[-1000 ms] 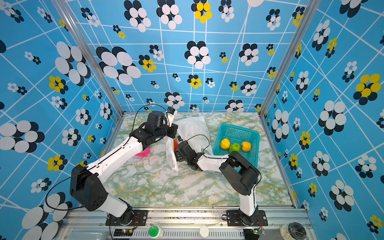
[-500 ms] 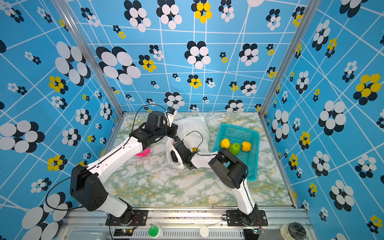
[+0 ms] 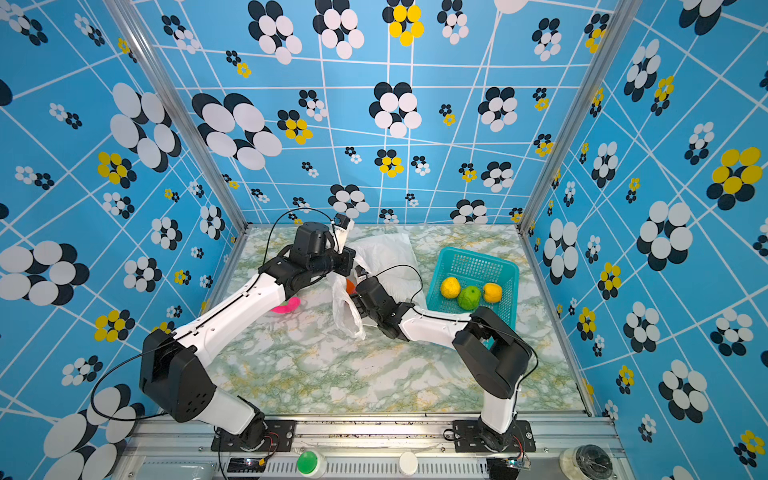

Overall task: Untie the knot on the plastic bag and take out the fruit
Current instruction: 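Close the right gripper on the pink fruit inside the bag, then lift the pink fruit out and carry it over the teal basket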

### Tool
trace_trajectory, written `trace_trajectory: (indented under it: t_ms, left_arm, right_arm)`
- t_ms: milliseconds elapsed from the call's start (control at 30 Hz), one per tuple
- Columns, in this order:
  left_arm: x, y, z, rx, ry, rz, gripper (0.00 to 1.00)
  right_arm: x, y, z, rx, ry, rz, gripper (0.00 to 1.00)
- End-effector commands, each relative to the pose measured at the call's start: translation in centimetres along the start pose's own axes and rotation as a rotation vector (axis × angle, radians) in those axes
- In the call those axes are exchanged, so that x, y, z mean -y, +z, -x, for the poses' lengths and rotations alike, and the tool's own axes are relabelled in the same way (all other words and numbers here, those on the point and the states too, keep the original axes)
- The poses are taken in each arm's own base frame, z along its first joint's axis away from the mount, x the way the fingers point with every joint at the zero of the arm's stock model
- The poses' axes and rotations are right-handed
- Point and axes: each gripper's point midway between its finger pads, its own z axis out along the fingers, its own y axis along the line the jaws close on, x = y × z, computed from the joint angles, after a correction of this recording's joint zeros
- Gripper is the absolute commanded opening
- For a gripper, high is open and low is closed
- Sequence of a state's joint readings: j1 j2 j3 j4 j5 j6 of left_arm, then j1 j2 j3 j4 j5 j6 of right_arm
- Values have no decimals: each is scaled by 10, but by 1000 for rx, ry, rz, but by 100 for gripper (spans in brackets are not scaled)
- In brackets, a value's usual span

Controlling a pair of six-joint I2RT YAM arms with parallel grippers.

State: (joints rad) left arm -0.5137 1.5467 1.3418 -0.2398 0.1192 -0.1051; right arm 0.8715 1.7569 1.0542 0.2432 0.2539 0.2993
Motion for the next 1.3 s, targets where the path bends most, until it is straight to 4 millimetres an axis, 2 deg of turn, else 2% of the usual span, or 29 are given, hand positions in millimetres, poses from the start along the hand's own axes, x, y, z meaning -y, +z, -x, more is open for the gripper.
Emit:
trace_trajectory:
  t_ms: [0,233,333,533,767,867,1000,1100,1267]
  left_arm:
    - [0,-4,9,21,0,8,0]
    - [-4,-2,8,14,-14,17,0]
    - [-5,0,8,10,-17,18,0]
    - [-7,4,7,-2,-26,18,0]
    - [-7,4,7,1,-28,14,0]
    - [-8,5,7,-4,-28,13,0]
    - [-7,4,6,-4,-30,6,0]
    - [-7,2,5,-4,-32,9,0]
    - [-5,-3,8,12,-32,0,0]
  right_arm:
    - [12,-17,11,45,-1,-32,42]
    - [16,-38,13,80,15,-19,34]
    - [15,-56,22,115,16,8,34]
    - [5,-113,47,235,-9,98,34]
    - [26,-190,77,426,38,106,26]
    - [53,-218,83,500,59,0,24]
    - [117,-235,73,543,159,-287,16]
    - [164,-236,46,540,296,-463,16]
    - [222,-218,-5,462,490,-638,13]
